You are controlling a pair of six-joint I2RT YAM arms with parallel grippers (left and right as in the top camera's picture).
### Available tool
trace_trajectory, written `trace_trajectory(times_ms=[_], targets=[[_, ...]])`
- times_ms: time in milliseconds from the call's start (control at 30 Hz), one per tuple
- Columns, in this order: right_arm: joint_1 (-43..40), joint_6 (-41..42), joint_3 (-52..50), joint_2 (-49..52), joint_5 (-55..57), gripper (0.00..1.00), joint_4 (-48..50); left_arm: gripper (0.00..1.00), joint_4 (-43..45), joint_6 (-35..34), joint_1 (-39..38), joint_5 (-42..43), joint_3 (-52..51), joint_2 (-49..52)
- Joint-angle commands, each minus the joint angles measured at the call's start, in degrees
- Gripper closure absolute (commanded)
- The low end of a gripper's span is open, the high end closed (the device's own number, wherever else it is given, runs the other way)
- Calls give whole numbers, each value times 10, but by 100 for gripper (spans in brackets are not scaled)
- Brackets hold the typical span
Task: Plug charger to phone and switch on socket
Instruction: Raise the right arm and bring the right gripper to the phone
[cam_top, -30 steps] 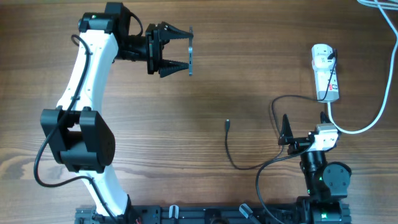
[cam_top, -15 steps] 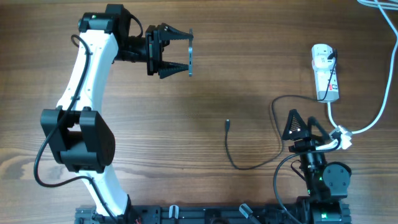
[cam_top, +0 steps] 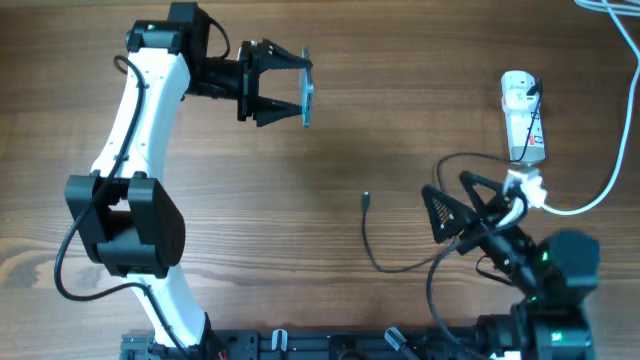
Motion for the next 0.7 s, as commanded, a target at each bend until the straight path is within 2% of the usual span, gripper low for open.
trace_trajectory(times_ms=[0, 67, 167, 267, 367, 433, 533, 600, 667], targets=[[-1, -61, 124, 126, -168, 0, -37, 30, 5, 28, -2, -76, 14, -20], [-1, -61, 190, 190, -235, 0, -45, 31, 7, 58, -2, -77, 14, -20], [14, -96, 284, 246, -217, 0, -120, 31, 10, 59, -2, -100, 13, -20], [58, -108, 360, 268, -50, 0, -228, 32, 17, 57, -2, -104, 13, -20], [123, -108, 492, 323, 149, 0, -402, 32, 22, 56, -2, -104, 13, -20], [141, -101, 526, 347, 118, 0, -395, 32, 21, 40, -2, -104, 13, -20], [141, -11, 522, 362, 30, 0, -349, 32, 21, 39, -2, -105, 13, -20], [149, -16, 522, 382, -20, 0, -329, 32, 22, 39, -2, -105, 13, -20], [185, -16, 522, 411, -20, 1, -326, 33, 21, 39, -3, -113, 13, -20]])
